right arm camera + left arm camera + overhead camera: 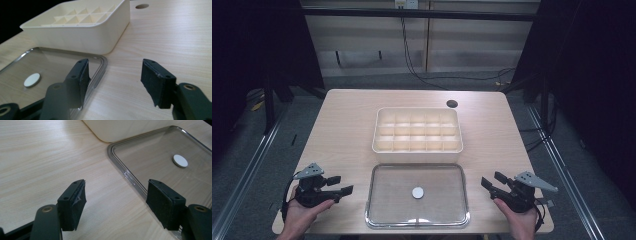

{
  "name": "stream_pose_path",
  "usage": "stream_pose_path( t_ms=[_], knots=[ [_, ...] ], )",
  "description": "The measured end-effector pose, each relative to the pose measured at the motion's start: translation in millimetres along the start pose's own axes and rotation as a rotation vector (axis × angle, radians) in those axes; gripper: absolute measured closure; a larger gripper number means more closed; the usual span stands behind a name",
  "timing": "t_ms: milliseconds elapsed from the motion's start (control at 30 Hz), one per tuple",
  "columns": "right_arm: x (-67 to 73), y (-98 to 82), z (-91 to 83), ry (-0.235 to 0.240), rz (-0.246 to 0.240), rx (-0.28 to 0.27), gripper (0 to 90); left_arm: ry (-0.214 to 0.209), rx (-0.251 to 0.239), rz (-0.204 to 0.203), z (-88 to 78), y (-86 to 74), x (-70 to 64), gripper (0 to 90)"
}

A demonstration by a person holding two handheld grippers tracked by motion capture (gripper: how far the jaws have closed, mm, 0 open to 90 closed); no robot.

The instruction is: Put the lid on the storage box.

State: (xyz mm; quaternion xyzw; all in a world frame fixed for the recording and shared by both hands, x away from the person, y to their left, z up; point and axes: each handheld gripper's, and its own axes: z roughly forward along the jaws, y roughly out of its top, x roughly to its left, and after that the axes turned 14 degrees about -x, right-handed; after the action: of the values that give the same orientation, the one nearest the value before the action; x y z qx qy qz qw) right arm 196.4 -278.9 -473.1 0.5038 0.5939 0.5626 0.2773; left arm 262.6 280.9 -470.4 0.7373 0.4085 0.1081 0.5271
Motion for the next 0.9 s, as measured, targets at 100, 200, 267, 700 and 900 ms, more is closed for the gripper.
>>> stream_pose_path(
  t_ms=[100, 200, 267, 700, 900],
  knots=[
    [0.3, 0.1, -0.4, -0.010, 0.012, 0.011, 35.9, -0.004, 0.000, -0.005, 1.1, -0.2, -0.2, 31.9],
    [1.1, 1.6, -2.1, -0.014, 0.031, 0.056, 39.1, 0.000, -0.005, -0.016, -0.4, -0.7, 0.3, 32.0],
    [3.1, 2.4, -3.7, -0.009, 0.025, 0.054, 42.0, 0.000, -0.004, -0.017, -0.5, -0.7, 0.3, 31.5],
    [16.1, 9.2, 5.9, 0.019, 0.012, 0.137, 40.7, -0.018, 0.018, 0.004, 4.3, 2.9, -8.2, 31.5],
    [18.8, 16.4, 10.6, 0.049, 0.037, 0.159, 39.4, -0.025, 0.025, 0.017, 7.5, 7.6, -10.8, 33.1]
  ],
)
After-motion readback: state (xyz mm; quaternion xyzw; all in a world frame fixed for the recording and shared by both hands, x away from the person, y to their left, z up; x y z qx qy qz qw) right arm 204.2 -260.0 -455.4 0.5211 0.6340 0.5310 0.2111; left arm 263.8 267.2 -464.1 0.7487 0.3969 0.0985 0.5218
